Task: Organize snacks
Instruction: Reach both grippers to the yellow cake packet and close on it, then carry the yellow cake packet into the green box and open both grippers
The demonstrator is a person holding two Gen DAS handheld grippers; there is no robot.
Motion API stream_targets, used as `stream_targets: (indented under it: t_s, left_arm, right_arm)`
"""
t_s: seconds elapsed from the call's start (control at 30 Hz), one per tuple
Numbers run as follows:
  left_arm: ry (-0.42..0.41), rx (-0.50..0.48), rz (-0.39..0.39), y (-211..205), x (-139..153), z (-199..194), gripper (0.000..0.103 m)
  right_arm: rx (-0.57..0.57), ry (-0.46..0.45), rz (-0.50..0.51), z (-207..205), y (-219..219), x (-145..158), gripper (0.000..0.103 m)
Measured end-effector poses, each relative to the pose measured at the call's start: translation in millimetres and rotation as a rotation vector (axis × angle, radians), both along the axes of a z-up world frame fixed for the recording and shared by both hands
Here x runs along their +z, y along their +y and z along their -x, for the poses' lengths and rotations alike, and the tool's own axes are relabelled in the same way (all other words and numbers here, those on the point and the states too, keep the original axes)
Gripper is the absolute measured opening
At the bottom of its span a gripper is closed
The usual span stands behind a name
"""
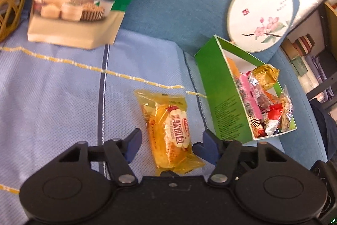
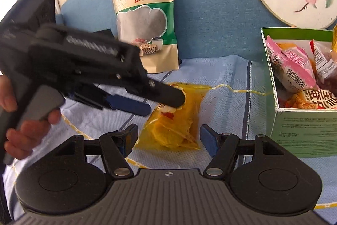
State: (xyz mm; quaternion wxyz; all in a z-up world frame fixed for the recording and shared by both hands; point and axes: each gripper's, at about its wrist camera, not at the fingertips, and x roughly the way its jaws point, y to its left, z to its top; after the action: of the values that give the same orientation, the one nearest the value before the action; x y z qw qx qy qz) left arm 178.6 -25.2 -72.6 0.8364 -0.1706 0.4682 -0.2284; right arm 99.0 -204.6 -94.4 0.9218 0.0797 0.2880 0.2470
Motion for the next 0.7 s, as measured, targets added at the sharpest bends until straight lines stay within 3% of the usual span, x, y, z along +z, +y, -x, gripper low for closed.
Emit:
stream_targets:
  t_s: [0.03, 0.07, 0.17, 0.23, 0.43, 0.7]
  left_arm:
    - [0.009, -0.002, -0.004, -1, -3, -2, 0.068]
    - [0.019, -0.014, -0.009, -2, -6, -4, 0.039]
    - [0.002, -0.018, -0.005, -2, 0, 1, 0.030]
    - [-0.045, -0.018, -0.003, -5, 14, 8, 0.030]
    - [-0.194, -0.086, 0.015, -32, 65, 15, 0.030]
    - [-0.267, -0.209, 0.047, -104, 89, -3, 0.030]
  right_arm:
    - [0.000, 0.008, -0.004, -1, 0, -1, 0.100]
    - [0.005, 0.020, -0.012, -3, 0, -2, 0.095]
    - [0.016, 0.025, -0.014, -4, 0, -1, 0.079]
    - [0.020, -0.023, 0.016, 3, 1, 9, 0.072]
    - [-0.068, -0.197, -0.017, 23, -19, 45, 0.072]
    - [-0.248, -0.289, -0.044, 31, -79, 66, 0.072]
